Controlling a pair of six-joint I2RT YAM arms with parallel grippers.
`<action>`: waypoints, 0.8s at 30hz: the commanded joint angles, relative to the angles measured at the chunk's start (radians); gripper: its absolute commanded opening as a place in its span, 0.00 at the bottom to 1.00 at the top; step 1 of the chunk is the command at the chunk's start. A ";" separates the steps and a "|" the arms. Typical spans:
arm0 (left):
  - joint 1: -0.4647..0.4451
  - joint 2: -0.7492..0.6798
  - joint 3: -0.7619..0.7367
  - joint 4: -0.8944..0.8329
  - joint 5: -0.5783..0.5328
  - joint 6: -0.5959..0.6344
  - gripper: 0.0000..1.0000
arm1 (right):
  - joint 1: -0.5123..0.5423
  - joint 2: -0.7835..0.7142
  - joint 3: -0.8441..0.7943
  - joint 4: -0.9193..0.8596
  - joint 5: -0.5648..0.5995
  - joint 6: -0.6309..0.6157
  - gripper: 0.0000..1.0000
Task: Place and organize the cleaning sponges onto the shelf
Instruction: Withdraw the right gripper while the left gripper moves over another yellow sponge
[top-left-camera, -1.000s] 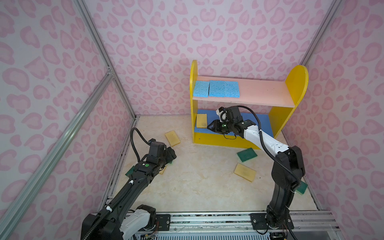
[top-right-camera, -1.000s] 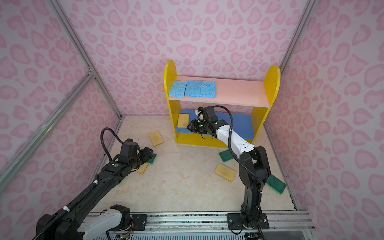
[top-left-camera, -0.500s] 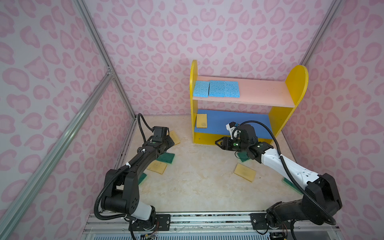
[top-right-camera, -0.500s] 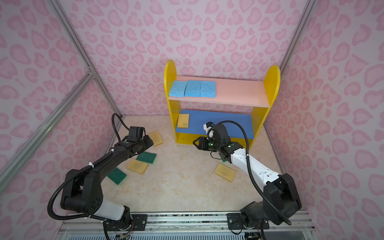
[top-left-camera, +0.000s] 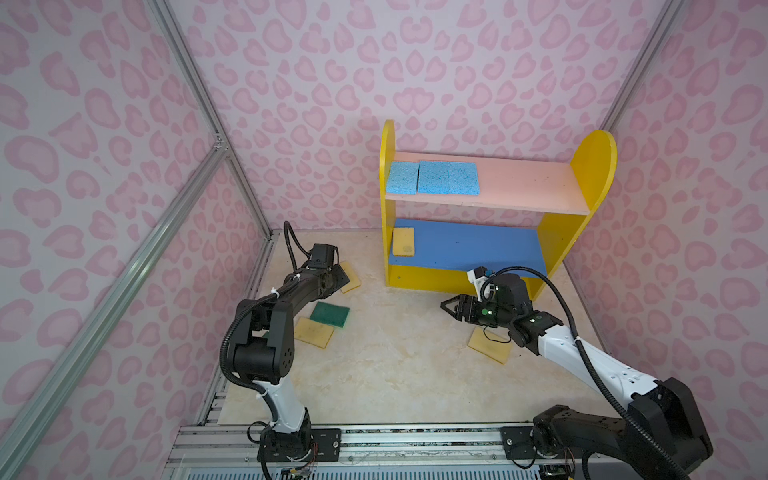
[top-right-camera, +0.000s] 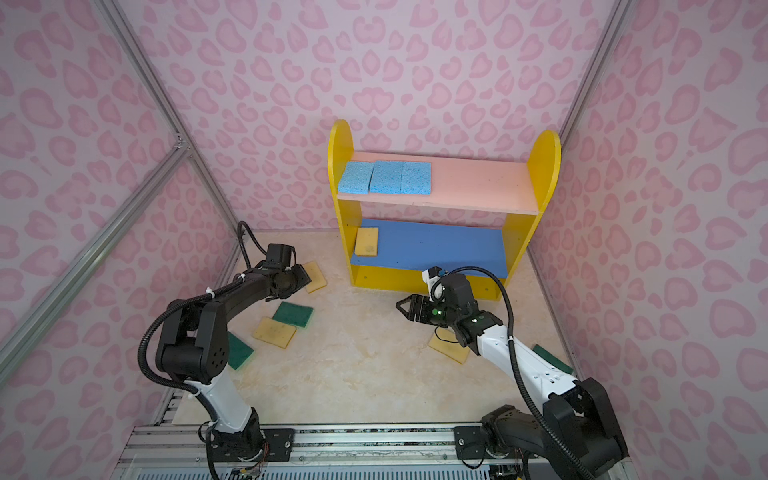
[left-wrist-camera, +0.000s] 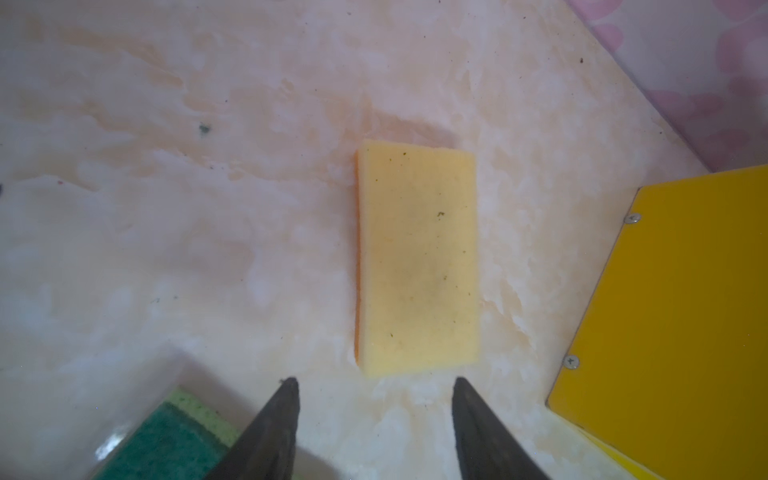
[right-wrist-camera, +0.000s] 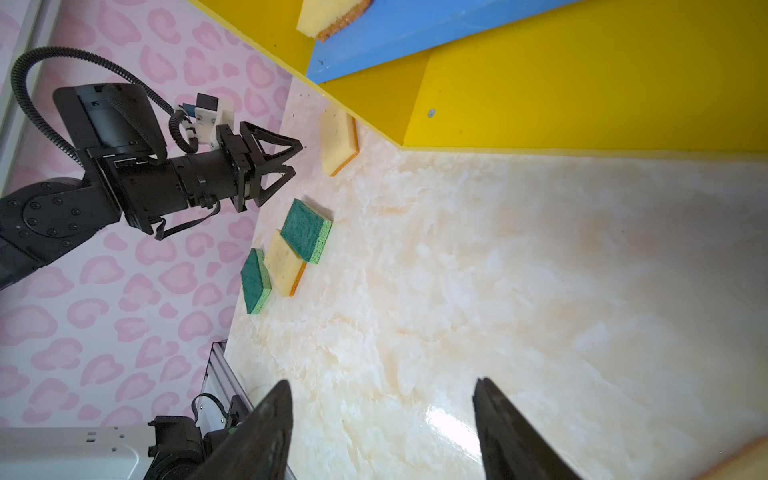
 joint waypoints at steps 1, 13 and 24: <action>0.012 0.034 0.030 -0.008 0.014 0.029 0.62 | -0.015 0.000 -0.022 0.043 -0.024 0.009 0.70; 0.030 0.142 0.134 -0.035 0.072 0.044 0.51 | -0.074 -0.039 -0.029 0.008 -0.042 0.006 0.70; 0.031 0.216 0.202 -0.068 0.110 0.049 0.42 | -0.087 -0.031 0.016 -0.031 -0.037 -0.006 0.70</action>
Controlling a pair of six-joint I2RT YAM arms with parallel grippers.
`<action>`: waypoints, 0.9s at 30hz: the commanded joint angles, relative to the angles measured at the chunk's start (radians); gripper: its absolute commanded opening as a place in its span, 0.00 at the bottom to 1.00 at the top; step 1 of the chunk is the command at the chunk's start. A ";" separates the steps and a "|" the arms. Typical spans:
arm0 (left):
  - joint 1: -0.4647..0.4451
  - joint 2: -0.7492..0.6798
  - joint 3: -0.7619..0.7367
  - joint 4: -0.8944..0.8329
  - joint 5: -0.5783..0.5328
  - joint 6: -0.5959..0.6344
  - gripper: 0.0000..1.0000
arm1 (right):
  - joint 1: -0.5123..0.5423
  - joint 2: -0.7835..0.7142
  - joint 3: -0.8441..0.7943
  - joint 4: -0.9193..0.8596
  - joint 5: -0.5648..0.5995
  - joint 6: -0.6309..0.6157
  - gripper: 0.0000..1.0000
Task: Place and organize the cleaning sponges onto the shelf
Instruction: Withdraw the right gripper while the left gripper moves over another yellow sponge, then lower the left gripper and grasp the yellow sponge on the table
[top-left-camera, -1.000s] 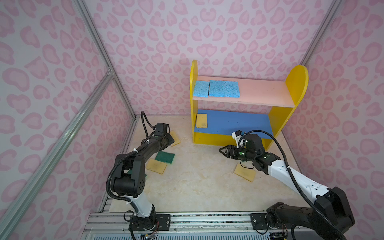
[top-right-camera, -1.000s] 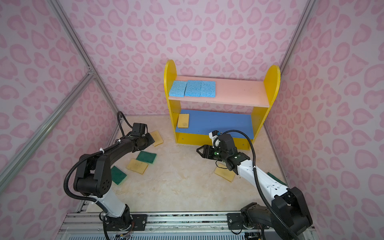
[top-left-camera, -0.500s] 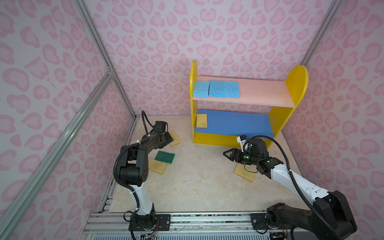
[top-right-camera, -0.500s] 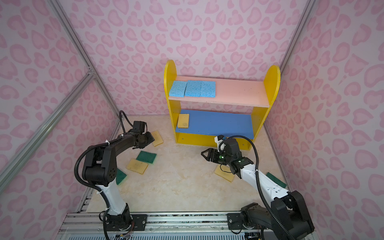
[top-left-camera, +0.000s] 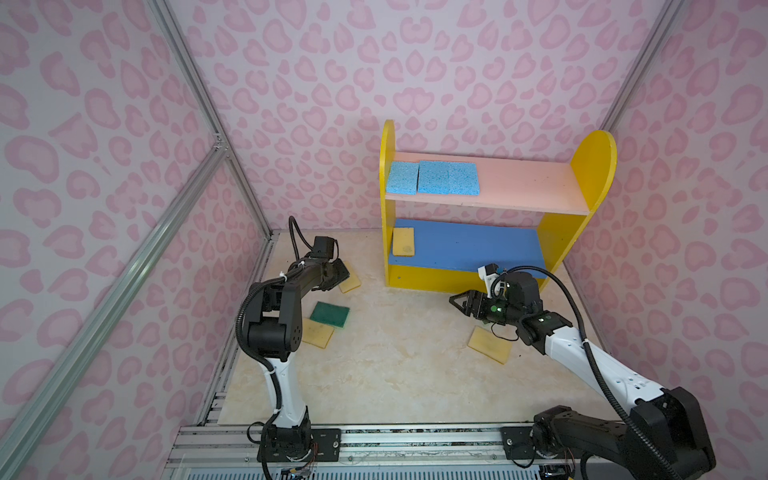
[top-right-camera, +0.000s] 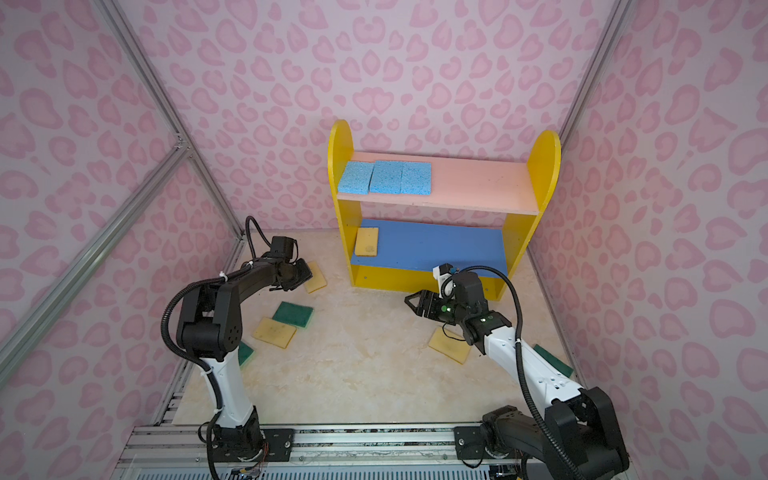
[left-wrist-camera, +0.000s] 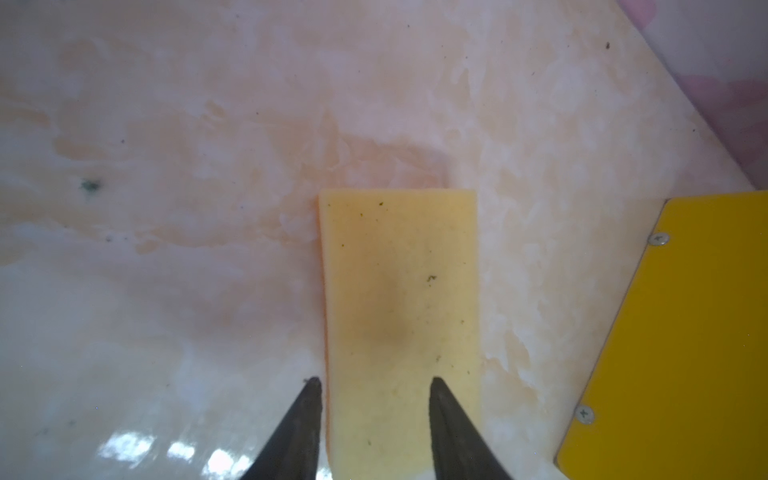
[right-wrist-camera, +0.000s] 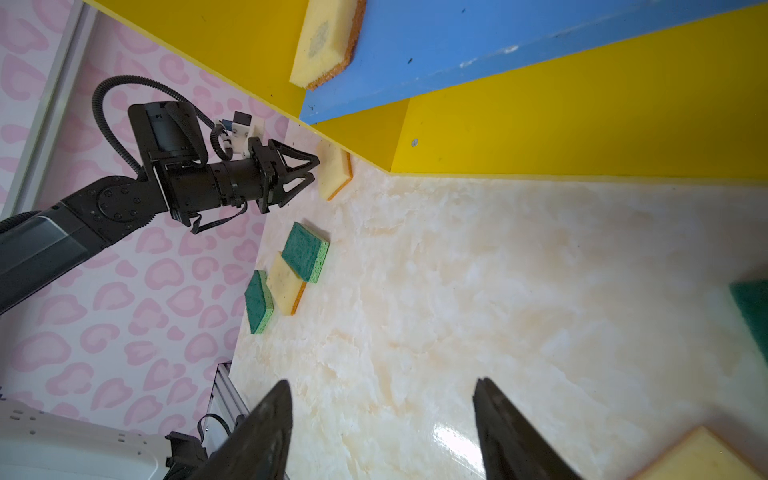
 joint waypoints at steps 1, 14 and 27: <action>0.000 0.030 0.019 -0.025 0.027 0.008 0.40 | -0.005 0.003 0.005 -0.020 -0.003 -0.008 0.70; 0.000 0.072 0.048 -0.058 0.037 0.019 0.10 | -0.008 0.000 -0.001 -0.005 0.000 0.011 0.70; -0.002 -0.110 -0.040 -0.057 0.074 0.012 0.04 | 0.004 0.028 -0.005 0.009 -0.021 0.014 0.73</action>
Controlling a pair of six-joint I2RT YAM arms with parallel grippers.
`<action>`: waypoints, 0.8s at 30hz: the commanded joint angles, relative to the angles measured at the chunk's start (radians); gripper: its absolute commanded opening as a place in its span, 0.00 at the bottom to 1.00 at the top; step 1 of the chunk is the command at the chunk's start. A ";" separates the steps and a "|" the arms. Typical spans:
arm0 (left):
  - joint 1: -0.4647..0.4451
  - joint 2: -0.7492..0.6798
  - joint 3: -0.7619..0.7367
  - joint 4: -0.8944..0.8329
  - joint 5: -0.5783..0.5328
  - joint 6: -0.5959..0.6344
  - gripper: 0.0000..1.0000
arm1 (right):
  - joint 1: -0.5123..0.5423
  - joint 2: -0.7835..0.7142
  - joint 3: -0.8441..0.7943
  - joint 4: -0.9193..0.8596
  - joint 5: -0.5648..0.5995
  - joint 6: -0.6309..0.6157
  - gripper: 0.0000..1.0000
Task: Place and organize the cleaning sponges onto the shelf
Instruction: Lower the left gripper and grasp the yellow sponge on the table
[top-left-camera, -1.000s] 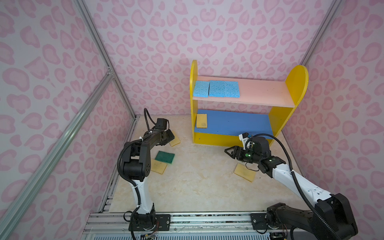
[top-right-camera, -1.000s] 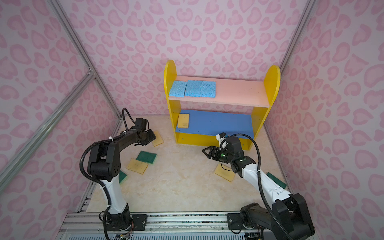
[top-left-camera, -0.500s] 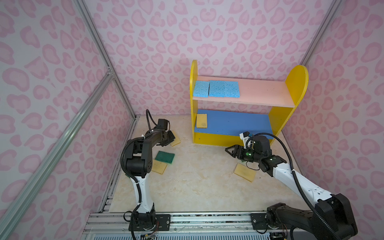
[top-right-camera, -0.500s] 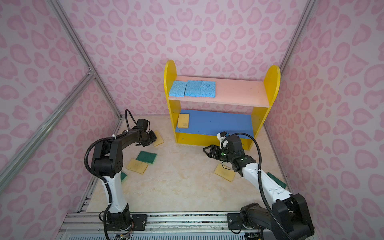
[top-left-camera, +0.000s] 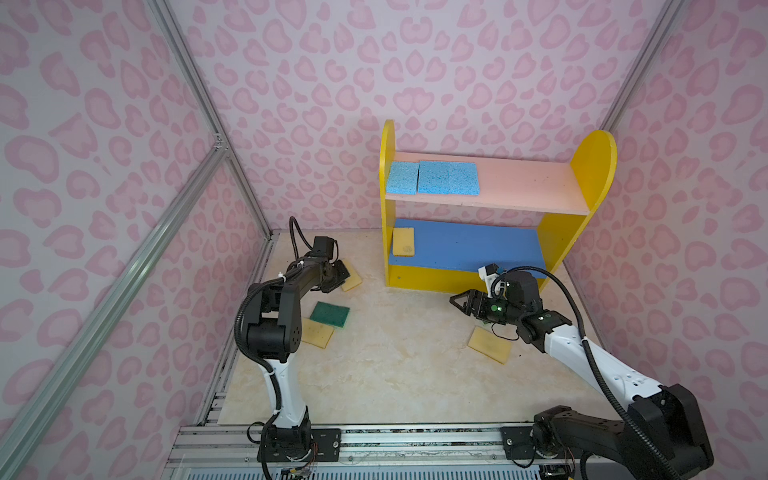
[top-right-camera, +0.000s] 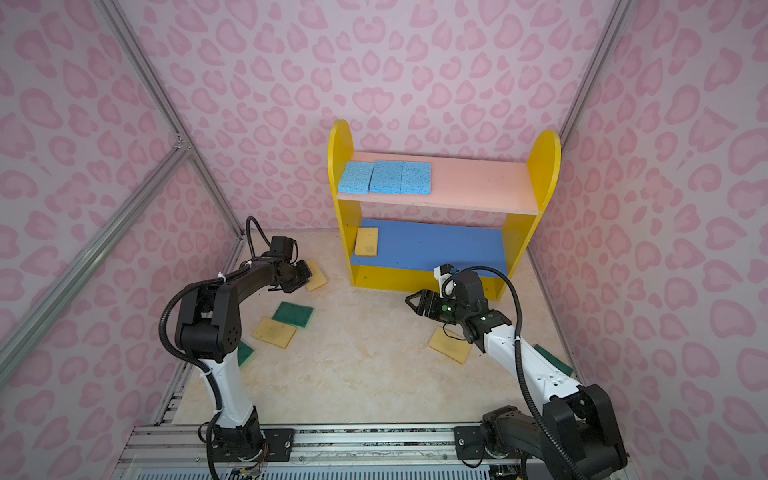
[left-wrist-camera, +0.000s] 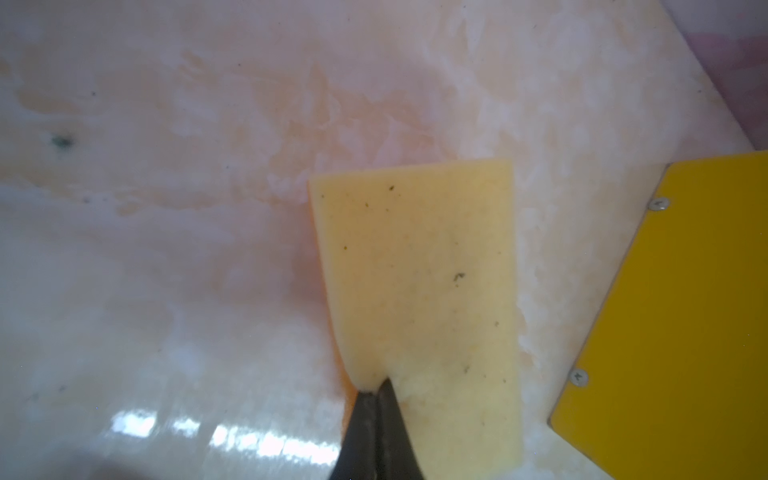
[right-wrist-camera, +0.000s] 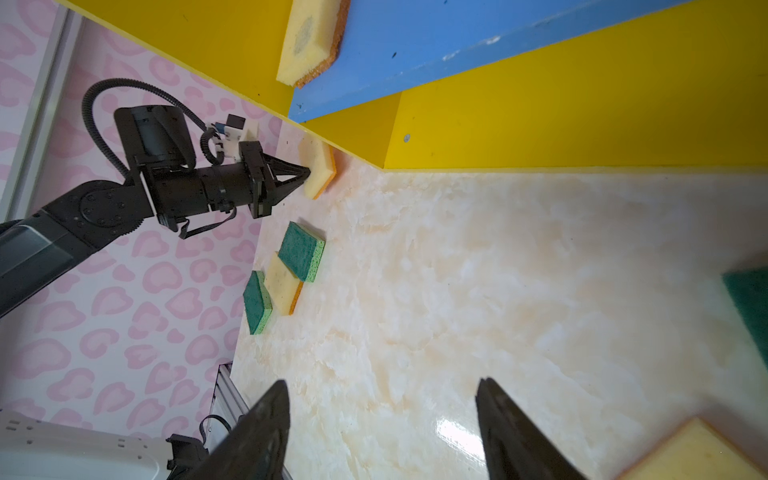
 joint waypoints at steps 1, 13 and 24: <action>-0.005 -0.077 -0.062 0.004 0.023 -0.004 0.04 | 0.015 0.012 -0.014 0.034 -0.012 0.012 0.73; -0.142 -0.390 -0.348 0.060 0.053 -0.062 0.04 | 0.204 0.063 -0.070 0.218 0.043 0.125 0.75; -0.319 -0.617 -0.493 0.077 0.060 -0.125 0.04 | 0.406 0.151 -0.093 0.413 0.168 0.247 0.66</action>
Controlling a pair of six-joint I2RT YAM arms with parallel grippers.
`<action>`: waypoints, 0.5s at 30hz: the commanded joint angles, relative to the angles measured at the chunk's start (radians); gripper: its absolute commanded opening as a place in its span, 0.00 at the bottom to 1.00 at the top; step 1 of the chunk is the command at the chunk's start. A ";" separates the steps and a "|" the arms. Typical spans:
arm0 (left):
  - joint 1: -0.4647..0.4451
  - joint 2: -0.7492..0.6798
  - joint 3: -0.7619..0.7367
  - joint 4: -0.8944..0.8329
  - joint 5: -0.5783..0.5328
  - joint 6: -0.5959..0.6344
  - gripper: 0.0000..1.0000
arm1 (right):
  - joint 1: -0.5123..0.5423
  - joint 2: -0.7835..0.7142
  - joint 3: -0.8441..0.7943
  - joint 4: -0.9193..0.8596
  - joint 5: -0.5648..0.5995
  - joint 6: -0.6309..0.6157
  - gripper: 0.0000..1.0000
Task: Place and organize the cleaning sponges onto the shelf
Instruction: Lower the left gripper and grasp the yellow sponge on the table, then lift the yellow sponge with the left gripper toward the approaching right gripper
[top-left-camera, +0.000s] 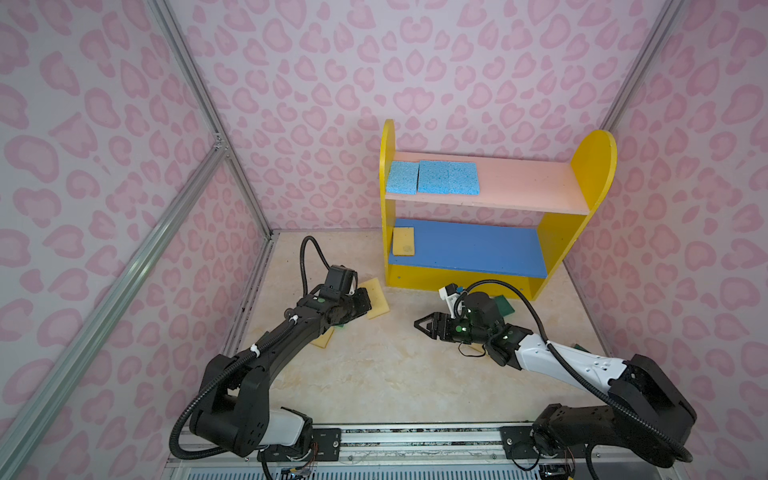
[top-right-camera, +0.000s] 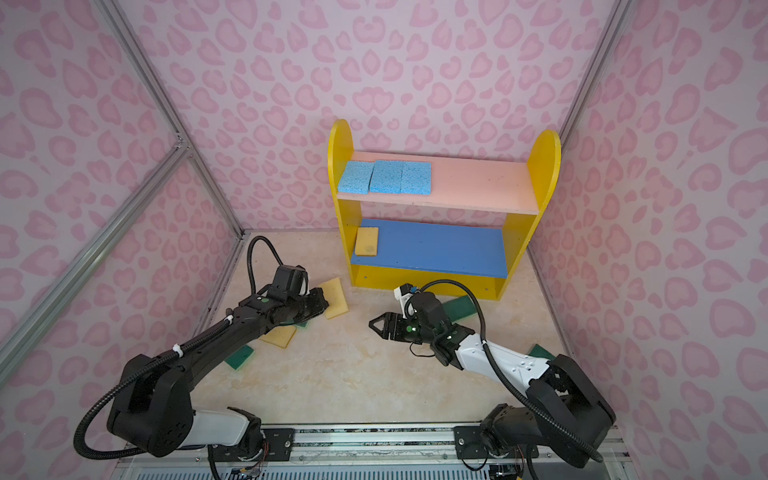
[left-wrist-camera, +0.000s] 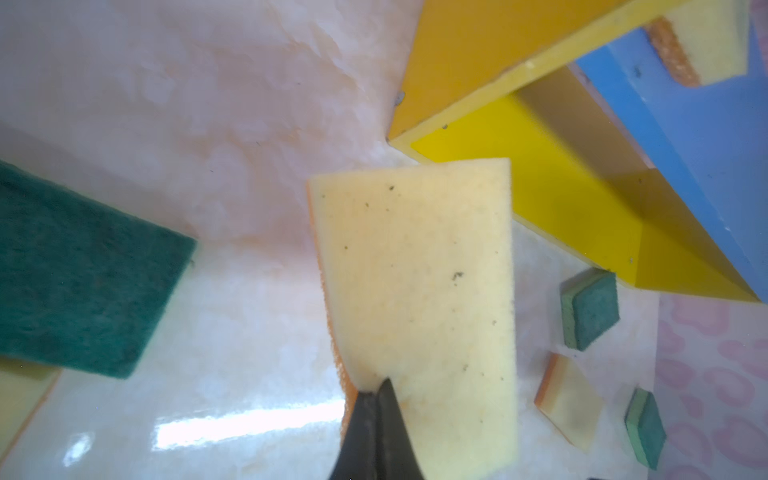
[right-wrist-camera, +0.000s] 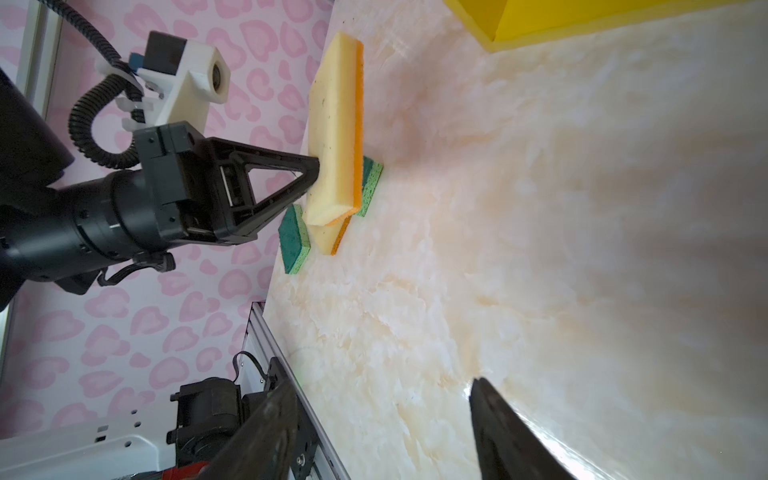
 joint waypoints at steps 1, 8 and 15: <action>-0.040 -0.041 -0.024 0.031 0.005 -0.038 0.04 | 0.038 0.036 0.007 0.105 0.046 0.051 0.66; -0.128 -0.092 -0.045 0.037 -0.012 -0.071 0.04 | 0.089 0.083 0.058 0.116 0.071 0.063 0.66; -0.157 -0.097 -0.030 0.036 -0.014 -0.082 0.04 | 0.103 0.106 0.080 0.125 0.075 0.071 0.59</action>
